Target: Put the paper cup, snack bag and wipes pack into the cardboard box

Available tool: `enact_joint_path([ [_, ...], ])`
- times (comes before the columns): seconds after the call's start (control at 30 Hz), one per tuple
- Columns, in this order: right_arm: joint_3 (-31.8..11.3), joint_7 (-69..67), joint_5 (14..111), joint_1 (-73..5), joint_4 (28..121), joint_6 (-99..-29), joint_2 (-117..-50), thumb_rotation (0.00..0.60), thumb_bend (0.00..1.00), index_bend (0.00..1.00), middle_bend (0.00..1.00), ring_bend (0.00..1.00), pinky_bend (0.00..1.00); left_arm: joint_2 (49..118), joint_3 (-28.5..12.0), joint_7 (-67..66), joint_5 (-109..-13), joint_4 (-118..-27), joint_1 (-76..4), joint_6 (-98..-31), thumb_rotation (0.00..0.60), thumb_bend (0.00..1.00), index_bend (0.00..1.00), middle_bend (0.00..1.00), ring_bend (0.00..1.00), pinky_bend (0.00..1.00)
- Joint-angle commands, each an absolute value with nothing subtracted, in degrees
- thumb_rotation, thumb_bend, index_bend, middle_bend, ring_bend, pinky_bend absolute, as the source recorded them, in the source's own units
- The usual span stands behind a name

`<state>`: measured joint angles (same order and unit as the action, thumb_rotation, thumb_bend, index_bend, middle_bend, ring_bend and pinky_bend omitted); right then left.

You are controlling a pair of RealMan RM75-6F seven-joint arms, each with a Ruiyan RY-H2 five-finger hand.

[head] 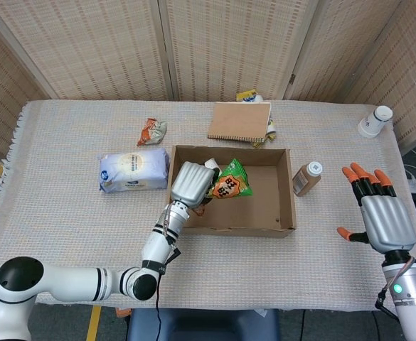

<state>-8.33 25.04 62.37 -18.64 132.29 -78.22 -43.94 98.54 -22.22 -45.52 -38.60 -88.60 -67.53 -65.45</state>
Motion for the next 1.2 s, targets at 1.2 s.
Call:
enact_joint_path([
  [1.2,-8.4,25.7,62.2,-18.6,132.0,-78.6,-44.5,0.600,0.04,0.07,0.00,0.00,0.00,76.1,-13.3,-39.0,-21.0,-85.4,-65.2,-45.6,0.600,0.12,0.00,0.00,0.00,0.06],
])
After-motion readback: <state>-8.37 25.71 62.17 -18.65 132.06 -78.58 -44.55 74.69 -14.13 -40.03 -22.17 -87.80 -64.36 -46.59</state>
